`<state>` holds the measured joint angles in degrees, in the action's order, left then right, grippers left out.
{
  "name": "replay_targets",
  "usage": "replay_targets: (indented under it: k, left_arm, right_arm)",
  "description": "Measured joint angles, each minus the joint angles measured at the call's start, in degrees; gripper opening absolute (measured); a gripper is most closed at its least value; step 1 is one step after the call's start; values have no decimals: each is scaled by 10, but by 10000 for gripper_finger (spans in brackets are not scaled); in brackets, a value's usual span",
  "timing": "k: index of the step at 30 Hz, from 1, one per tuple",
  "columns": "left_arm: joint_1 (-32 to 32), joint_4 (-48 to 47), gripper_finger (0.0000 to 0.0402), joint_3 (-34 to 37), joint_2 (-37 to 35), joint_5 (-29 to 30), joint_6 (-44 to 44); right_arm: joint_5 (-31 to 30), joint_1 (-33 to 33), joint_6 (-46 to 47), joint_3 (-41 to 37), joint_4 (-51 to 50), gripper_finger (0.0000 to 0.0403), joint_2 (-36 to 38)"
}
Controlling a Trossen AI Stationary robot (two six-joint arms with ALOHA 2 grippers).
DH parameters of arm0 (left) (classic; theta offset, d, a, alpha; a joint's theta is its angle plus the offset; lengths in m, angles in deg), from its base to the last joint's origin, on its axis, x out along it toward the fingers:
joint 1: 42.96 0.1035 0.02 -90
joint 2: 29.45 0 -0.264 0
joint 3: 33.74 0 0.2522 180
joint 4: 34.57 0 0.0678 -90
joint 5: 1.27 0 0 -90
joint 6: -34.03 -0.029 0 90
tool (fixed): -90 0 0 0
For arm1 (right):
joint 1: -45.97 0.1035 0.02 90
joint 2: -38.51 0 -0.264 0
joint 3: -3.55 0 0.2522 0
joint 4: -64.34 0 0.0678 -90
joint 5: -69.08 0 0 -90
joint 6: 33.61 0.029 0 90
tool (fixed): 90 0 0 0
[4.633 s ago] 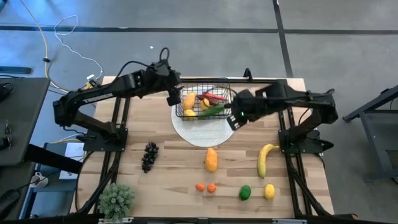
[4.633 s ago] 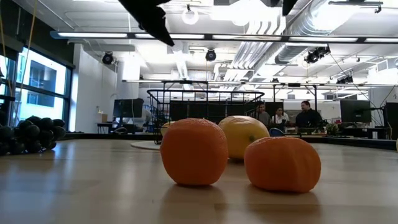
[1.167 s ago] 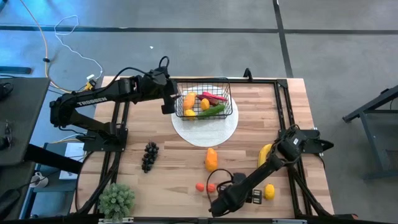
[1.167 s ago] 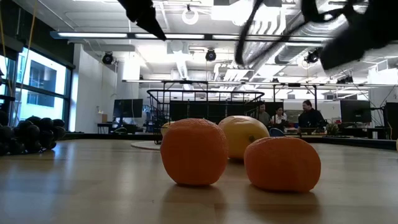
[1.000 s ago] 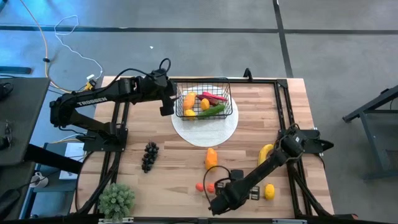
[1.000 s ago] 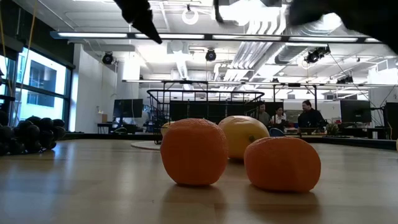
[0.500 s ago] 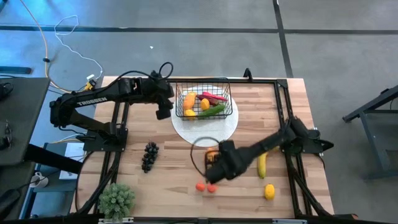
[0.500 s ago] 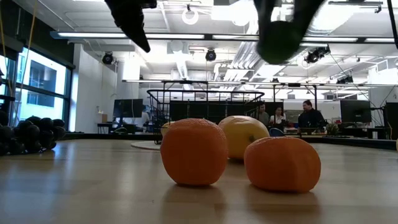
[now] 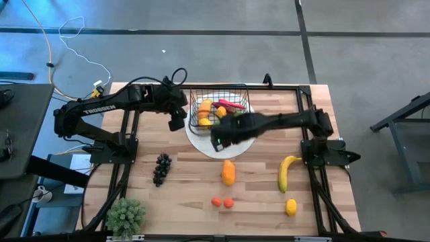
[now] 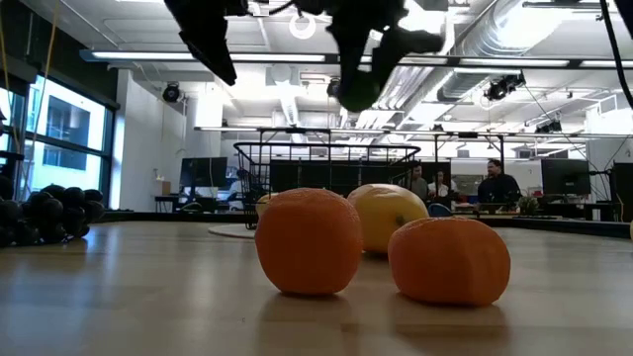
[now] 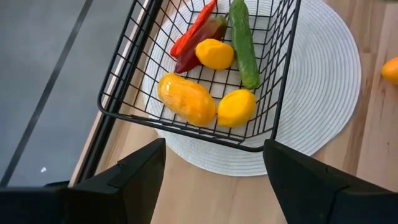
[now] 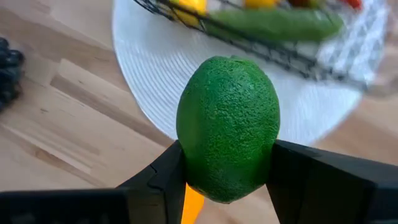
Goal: Build produce basket
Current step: Put the green lemon into the black basket
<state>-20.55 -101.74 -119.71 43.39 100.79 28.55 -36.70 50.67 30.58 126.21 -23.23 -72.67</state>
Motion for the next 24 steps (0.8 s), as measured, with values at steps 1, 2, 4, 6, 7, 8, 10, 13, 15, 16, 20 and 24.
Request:
replay_targets:
  k: [1, 2, 4, 6, 7, 8, 10, 13, 15, 16, 20, 24]
  left_arm:
    - [0, 0, 257, 0, 0, 0, 5]
    - [1, 0, 257, 0, 0, 1, 9]
    - [2, -5, 257, 0, 0, 6, 20]
    - [7, -14, 257, 0, 0, 12, 30]
    - [10, -19, 257, 0, 0, 16, 36]
    - [14, -24, 257, 0, 0, 20, 40]
    - [22, -35, 257, 0, 0, 26, 52]
    - [31, -38, 257, 0, 0, 27, 74]
    - [37, -38, 257, 0, 0, 27, 87]
    - [40, -38, 257, 0, 0, 27, 93]
    - [46, -37, 257, 0, 0, 25, 114]
    - [46, -37, 257, 0, 0, 23, 138]
  right_arm:
    - [9, -14, -31, 0, 13, 144, 1]
    - [17, -27, -59, 0, 25, 143, 1]
    - [29, -52, -106, 0, 43, 142, 1]
    - [45, -75, -151, 0, 58, 142, 1]
    - [53, -86, -171, 0, 66, 142, 1]
    - [62, -97, -191, 0, 74, 142, 1]
    - [79, -118, -231, 0, 94, 142, 1]
    - [105, -148, -287, 0, 123, 142, 1]
    - [123, -169, -322, 0, 139, 142, 1]
    - [132, -179, -338, 0, 147, 142, 1]
    - [166, -217, -383, -15, 190, 142, 1]
    - [203, -248, -406, -46, 242, 142, 1]
